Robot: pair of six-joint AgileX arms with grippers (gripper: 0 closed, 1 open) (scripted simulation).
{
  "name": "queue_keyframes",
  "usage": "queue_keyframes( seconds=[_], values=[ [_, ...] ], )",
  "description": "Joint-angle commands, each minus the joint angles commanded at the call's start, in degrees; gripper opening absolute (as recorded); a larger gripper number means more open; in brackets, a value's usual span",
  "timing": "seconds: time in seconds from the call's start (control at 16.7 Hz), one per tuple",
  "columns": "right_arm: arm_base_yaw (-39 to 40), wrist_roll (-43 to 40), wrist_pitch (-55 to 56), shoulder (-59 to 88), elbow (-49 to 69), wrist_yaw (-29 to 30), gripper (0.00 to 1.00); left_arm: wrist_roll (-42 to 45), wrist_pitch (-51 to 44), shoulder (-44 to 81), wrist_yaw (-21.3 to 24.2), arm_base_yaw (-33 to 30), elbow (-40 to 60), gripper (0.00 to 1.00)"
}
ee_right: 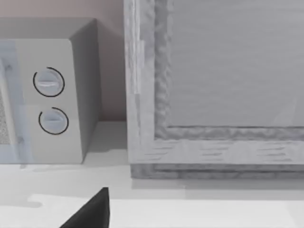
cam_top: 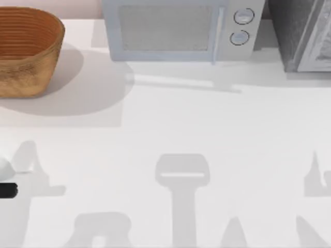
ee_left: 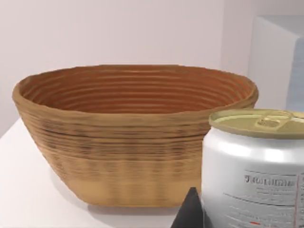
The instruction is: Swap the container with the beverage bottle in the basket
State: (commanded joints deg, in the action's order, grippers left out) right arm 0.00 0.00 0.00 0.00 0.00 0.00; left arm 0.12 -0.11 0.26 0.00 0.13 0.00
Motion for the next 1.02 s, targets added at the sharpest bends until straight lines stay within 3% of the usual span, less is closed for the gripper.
queue_keyframes(
  seconds=[0.36,1.02],
  values=[
    [0.00,0.00,0.00,0.00,0.00,0.00,1.00,-0.50,4.71,6.34,2.62,-0.88,3.44,0.00],
    [0.00,0.00,0.00,0.00,0.00,0.00,1.00,-1.30,26.39,38.18,17.41,-5.57,21.26,0.00]
  ],
)
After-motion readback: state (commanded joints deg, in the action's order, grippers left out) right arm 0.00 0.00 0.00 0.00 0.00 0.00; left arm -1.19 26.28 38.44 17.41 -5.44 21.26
